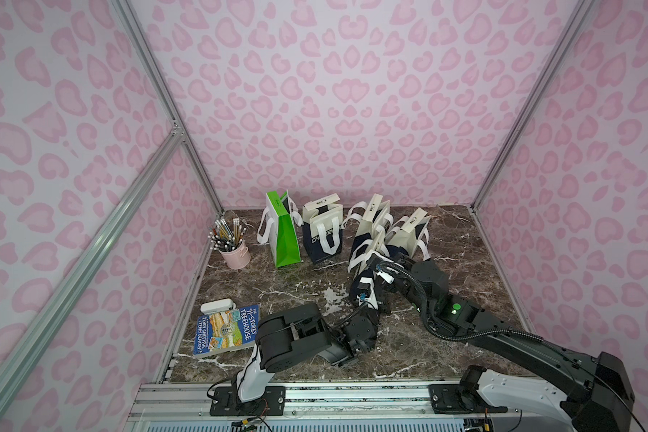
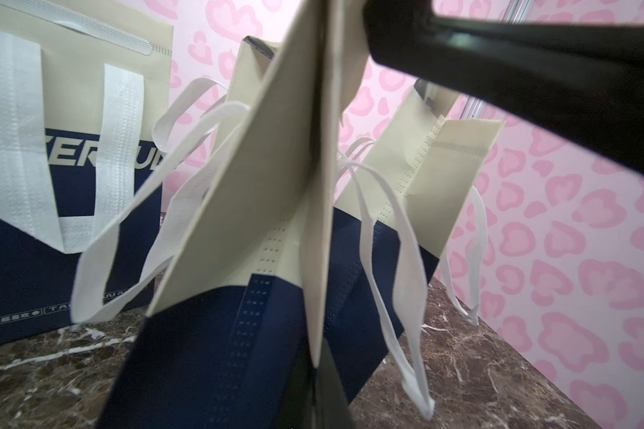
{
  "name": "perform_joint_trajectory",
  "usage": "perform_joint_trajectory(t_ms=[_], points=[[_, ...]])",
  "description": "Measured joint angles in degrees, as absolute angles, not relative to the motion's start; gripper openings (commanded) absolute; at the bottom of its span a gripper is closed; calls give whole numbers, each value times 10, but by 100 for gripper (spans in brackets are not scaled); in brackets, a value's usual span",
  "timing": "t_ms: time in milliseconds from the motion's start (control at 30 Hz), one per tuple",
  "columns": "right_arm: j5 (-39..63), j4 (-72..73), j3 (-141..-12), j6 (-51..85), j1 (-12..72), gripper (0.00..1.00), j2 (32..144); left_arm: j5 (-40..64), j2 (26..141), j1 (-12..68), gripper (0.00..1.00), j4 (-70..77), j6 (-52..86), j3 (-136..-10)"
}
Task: Open the takeout bag
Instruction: Open the takeout bag at the center of the board.
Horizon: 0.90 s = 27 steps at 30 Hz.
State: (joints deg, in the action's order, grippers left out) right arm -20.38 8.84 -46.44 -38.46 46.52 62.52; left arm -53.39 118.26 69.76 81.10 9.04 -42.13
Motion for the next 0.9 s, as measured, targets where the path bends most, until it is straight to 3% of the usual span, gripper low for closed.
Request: perform_joint_trajectory(t_ms=[833, 867, 900], points=[[-422, 2, -607, -622, 553, 0, 724, -556, 1147, 699, 4, 727, 109, -425], [-424, -5, -614, -621, 555, 2, 726, -559, 1145, 699, 4, 726, 109, -425], [-424, -14, -619, -615, 557, 11, 729, -560, 1143, 699, 4, 724, 109, -424]])
